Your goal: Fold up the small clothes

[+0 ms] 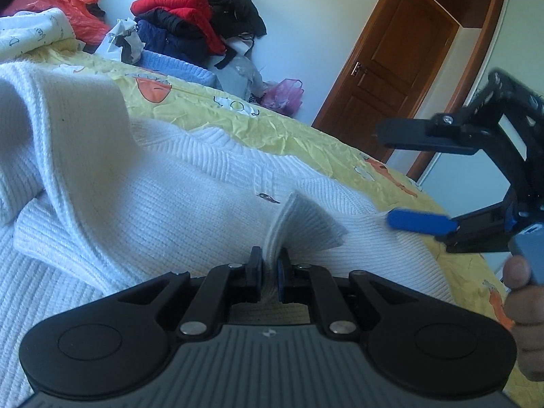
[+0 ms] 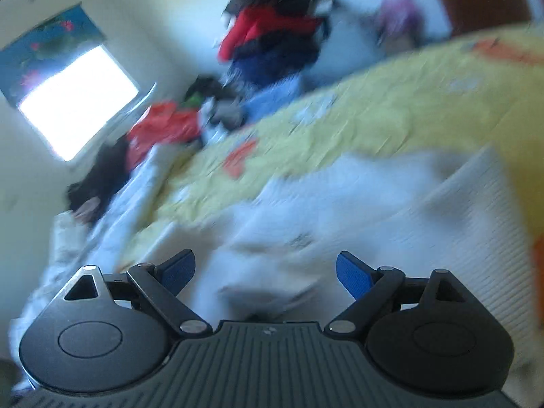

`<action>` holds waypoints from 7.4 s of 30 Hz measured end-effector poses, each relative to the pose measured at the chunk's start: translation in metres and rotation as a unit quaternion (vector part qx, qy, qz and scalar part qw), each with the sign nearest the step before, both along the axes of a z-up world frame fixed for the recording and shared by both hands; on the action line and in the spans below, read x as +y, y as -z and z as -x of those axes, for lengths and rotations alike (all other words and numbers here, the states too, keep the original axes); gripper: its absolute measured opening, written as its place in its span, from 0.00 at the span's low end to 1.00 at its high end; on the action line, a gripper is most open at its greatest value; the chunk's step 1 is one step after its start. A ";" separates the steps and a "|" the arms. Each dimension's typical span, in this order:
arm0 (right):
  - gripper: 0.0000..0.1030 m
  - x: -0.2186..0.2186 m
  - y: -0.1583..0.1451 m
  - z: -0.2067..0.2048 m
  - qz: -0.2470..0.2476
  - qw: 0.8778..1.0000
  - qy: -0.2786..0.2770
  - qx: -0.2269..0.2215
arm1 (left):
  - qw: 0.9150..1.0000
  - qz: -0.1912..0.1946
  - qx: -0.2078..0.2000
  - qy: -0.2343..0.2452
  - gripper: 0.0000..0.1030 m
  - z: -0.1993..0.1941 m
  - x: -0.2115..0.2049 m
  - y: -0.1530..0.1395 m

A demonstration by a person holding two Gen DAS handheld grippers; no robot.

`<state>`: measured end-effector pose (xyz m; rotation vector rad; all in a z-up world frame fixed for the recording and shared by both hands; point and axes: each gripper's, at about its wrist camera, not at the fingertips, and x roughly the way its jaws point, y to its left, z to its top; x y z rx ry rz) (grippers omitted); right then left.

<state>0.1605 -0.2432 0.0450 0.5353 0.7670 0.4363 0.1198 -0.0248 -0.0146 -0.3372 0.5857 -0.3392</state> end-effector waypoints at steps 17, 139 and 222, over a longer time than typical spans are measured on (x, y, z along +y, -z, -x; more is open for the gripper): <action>0.94 -0.001 0.048 -0.019 -0.079 0.985 0.019 0.152 | 0.993 0.107 0.012 0.043 0.43 -0.004 0.025 0.008; 0.59 -0.021 0.065 0.057 0.285 0.948 0.063 -0.126 | 0.970 -0.229 0.015 -0.078 1.00 -0.074 0.018 0.002; 1.00 0.028 0.076 0.229 0.326 0.933 0.141 -0.054 | 0.972 -0.225 0.037 -0.051 1.00 0.121 0.036 0.012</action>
